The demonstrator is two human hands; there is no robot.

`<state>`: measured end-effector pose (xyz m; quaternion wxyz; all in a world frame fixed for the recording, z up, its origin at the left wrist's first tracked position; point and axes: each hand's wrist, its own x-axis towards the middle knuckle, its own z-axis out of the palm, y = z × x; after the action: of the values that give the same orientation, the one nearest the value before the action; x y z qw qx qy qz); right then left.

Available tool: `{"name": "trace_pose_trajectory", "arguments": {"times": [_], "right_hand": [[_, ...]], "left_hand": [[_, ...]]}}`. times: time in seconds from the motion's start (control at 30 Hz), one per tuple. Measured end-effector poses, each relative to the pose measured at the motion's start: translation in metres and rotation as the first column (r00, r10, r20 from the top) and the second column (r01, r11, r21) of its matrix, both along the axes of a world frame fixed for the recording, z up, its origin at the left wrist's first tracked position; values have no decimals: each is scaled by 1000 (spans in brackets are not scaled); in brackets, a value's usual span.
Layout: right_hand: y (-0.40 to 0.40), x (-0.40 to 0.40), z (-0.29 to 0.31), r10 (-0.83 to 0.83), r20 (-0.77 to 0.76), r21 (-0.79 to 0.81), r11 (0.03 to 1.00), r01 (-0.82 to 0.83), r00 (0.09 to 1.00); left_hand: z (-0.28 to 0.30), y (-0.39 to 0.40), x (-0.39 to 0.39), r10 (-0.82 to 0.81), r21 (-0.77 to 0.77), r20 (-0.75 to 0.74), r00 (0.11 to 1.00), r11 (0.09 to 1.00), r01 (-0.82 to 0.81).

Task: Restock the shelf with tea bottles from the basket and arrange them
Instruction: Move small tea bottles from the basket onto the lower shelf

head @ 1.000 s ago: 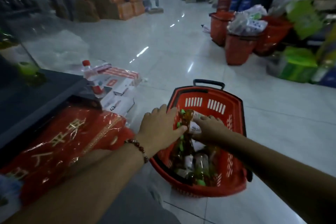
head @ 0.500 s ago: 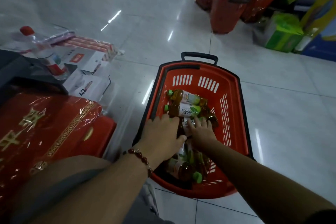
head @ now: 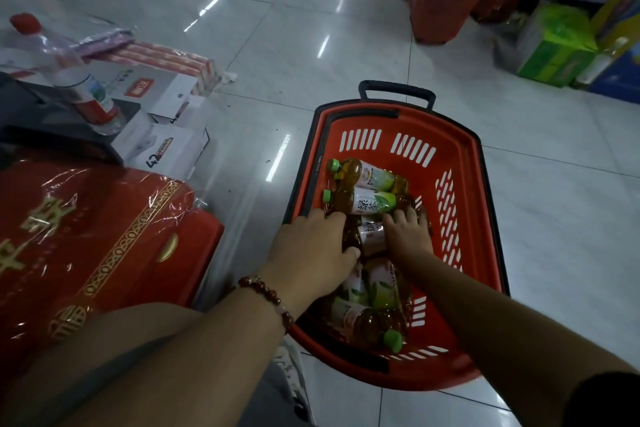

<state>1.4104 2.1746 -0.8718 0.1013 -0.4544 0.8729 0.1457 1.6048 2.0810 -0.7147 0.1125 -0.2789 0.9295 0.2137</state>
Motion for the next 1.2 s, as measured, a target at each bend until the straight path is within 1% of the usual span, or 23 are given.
{"name": "trace_pose_trajectory", "arguments": {"times": [0.1,0.2,0.3,0.37,0.4,0.43,0.47,0.53,0.57,0.6,0.63,0.7,0.77,0.8,0.87,0.9,0.93,0.97,1.03,1.1,1.13,1.2], "right_hand": [[4,2,7,2,-8,19,1000,-2,1000],[9,9,12,-52,54,34,998,50,997],[17,18,19,-150,183,9,988,151,972],[22,24,28,-255,307,0,963,268,917],[24,26,34,-305,388,-4,943,333,869],[26,27,40,-353,488,-5,913,407,798],[27,29,48,-384,593,-1,879,477,708],[32,35,68,-389,772,31,813,582,502],[35,38,81,-372,835,50,785,618,405],[38,42,93,-346,880,63,765,640,326],[40,47,106,-314,911,70,757,649,268],[41,55,130,-249,947,59,759,649,205],[39,66,151,-192,961,21,766,642,198],[37,72,159,-159,967,0,777,629,197],[34,82,173,-75,979,-52,805,591,188],[33,89,180,-36,980,-86,811,579,195],[30,96,187,-4,978,-119,809,575,208],[28,102,194,27,974,-155,804,573,226],[20,118,210,99,958,-239,792,562,268],[12,136,226,154,934,-313,789,529,322],[7,144,232,175,921,-343,788,511,349],[-4,162,244,230,897,-401,782,478,377]], "left_hand": [[3,-1,3,21,-9,0,1000,1000,-21],[6,-1,6,47,1,-13,999,999,-47],[10,-1,10,81,11,-29,996,997,-81],[12,-1,12,111,25,-38,993,994,-110],[13,-1,13,128,36,-45,991,991,-127],[15,-1,15,145,47,-56,988,989,-143],[16,-1,16,162,58,-69,984,986,-158],[18,-1,19,190,83,-92,977,980,-182],[18,-1,20,204,98,-106,973,976,-194],[19,-1,22,225,123,-120,967,970,-210],[19,-1,22,255,168,-132,958,958,-232],[23,-1,23,351,319,-163,922,903,-287],[29,0,25,476,497,-164,864,796,-344],[33,1,26,544,599,-150,826,714,-362],[38,0,29,669,787,-87,738,500,-361],[41,0,32,717,851,-49,695,395,-347],[42,-2,35,758,890,-24,652,312,-331],[44,-4,39,793,915,-7,610,251,-316],[50,-6,48,836,942,-5,548,189,-279],[57,-9,59,869,953,-21,494,167,-252],[62,-11,66,883,953,-48,467,180,-242],[71,-19,86,905,947,-130,406,235,-221]]}}
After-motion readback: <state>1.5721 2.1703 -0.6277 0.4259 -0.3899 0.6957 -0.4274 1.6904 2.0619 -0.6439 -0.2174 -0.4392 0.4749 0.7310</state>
